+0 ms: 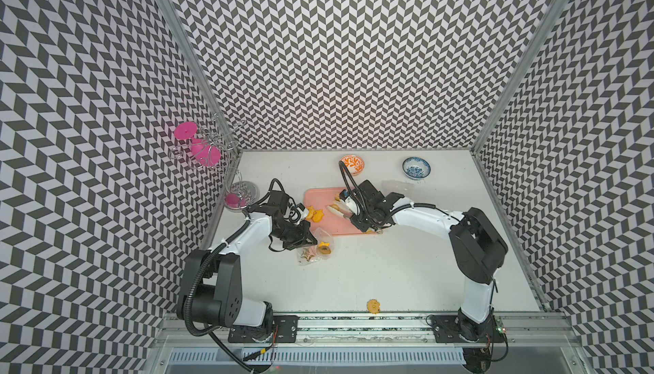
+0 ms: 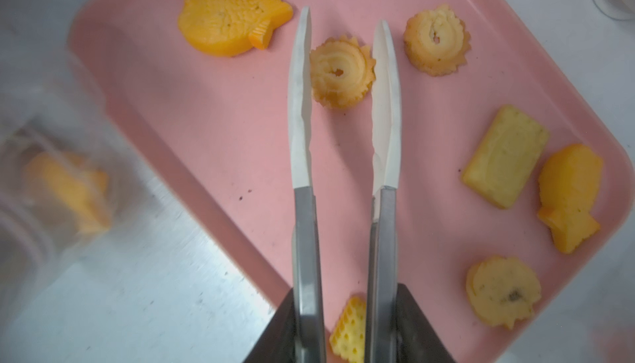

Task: Put the cookies into a resealable bag to prevent moisture
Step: Pick up the cookie from the tray, then place the cookie in the ziploc bag.

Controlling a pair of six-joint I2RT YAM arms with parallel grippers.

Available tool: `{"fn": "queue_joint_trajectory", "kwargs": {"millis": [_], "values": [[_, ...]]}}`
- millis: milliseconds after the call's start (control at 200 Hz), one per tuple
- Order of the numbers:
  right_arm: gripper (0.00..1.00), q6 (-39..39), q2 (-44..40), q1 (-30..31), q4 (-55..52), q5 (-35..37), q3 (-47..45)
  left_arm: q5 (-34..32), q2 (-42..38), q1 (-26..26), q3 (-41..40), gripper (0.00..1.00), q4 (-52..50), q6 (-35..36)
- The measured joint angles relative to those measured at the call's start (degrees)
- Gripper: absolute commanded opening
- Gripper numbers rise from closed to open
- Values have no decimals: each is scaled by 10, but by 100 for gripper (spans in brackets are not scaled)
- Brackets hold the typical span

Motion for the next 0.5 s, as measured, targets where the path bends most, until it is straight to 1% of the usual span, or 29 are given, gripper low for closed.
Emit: {"fn": "queue_joint_trajectory", "kwargs": {"millis": [135, 306, 426, 501], "values": [[39, 9, -83, -2, 0, -31, -54, -1, 15, 0, 8, 0, 7, 0], [39, 30, -178, 2, 3, -99, -123, -3, 39, 3, 14, 0, 17, -1], [39, 48, -223, 19, 3, -138, -159, -3, 48, 3, 20, 0, 24, -3], [40, 57, -236, 31, 3, -154, -175, -2, 50, 3, 25, 0, 27, -5]]}}
